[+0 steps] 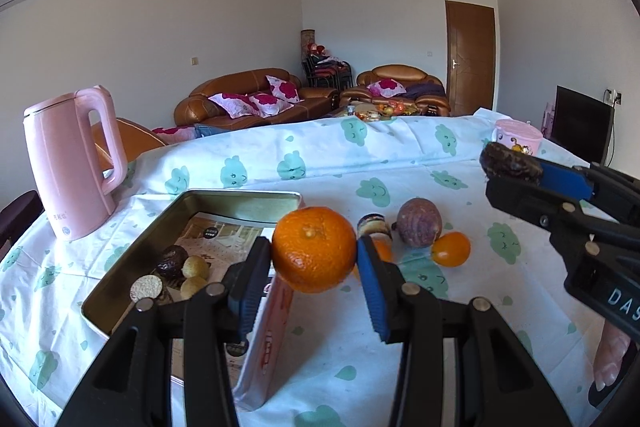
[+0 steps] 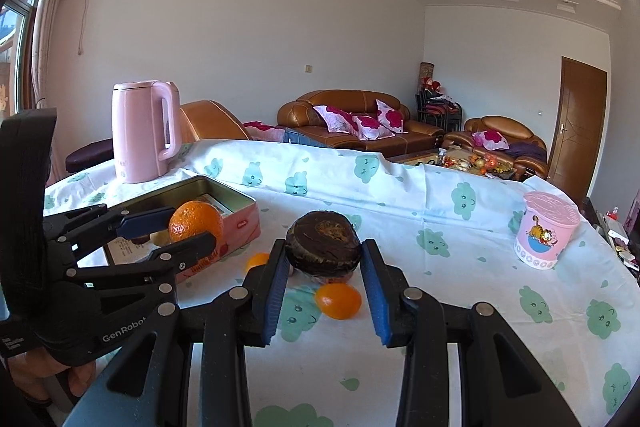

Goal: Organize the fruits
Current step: 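Lift the orange and the dark cake and carry them toward the tin, then lower the orange and dark cake into the tin and open both tools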

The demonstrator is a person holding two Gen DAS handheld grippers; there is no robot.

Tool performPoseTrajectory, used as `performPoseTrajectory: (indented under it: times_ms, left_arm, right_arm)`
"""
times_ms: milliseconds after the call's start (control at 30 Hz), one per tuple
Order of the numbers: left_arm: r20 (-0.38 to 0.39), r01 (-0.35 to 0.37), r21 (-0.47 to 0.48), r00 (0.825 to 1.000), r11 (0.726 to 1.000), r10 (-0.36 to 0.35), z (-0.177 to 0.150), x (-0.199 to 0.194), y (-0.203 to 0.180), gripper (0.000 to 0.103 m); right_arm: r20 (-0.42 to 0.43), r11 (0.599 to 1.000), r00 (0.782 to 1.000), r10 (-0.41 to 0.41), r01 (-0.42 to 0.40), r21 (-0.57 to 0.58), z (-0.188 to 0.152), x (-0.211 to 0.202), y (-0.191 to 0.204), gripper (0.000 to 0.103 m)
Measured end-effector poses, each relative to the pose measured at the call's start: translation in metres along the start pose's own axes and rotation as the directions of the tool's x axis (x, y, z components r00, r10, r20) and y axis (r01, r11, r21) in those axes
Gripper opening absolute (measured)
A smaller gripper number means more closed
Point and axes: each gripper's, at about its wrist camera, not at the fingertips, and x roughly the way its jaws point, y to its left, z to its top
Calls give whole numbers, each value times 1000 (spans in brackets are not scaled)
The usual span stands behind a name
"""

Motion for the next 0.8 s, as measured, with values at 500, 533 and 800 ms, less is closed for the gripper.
performPoseTrajectory:
  times_ms: [500, 533, 800]
  left_arm:
    - [-85, -56, -79, 995, 995, 49, 9, 20, 69, 46]
    - [-93, -56, -82, 995, 995, 48, 10, 23, 71, 46]
    - [-150, -47, -94, 988, 994, 33, 9, 47, 81, 46]
  right_arm:
    - [-32, 988, 993, 116, -118, -98, 40, 52, 67, 39]
    - [-37, 987, 992, 119, -122, -101, 42, 57, 70, 39]
    - [-88, 985, 988, 130, -139, -106, 43, 96, 86, 39]
